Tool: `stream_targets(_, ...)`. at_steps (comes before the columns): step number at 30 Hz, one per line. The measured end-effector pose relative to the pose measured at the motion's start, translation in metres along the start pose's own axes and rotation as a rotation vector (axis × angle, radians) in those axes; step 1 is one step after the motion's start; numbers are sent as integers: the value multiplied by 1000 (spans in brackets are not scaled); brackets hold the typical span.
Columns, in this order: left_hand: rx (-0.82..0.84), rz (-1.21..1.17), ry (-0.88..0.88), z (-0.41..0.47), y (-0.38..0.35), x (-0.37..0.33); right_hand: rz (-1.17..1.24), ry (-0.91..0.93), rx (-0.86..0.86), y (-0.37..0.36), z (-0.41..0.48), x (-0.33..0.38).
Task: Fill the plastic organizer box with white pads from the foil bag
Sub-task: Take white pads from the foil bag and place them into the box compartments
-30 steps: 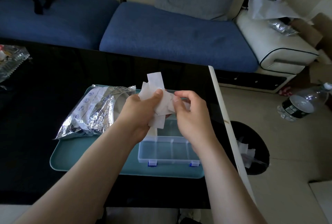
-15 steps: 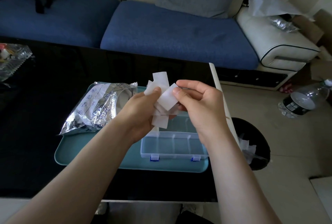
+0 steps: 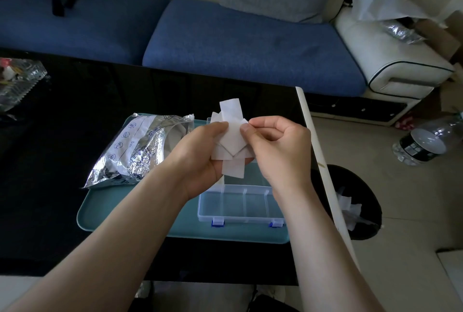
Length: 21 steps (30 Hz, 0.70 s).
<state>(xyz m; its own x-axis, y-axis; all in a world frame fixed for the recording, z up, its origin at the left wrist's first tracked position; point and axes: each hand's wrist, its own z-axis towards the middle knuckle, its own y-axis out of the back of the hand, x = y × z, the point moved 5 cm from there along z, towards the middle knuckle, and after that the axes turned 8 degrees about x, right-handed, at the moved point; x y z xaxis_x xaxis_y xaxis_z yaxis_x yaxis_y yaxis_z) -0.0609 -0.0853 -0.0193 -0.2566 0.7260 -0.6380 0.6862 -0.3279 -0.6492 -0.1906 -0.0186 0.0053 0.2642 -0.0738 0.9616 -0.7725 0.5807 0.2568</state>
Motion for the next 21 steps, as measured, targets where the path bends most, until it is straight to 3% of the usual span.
stream_targets(5,6,48,-20,-2,-1,0,-49,50,-70,-1,-1,0)
stream_targets(10,10,319,-84,-3,1,-2,-182,170,-49,-3,-2,4)
stream_targets(14,-14,478,-98,-1,7,-4,-444,338,88,-12,-3,6)
stream_targets(18,-47,582,-85,-6,11,-8,-634,360,230,-20,-7,1)
stream_targets(21,-40,536,-35,-6,15,-5,-641,348,288,-18,-7,1)
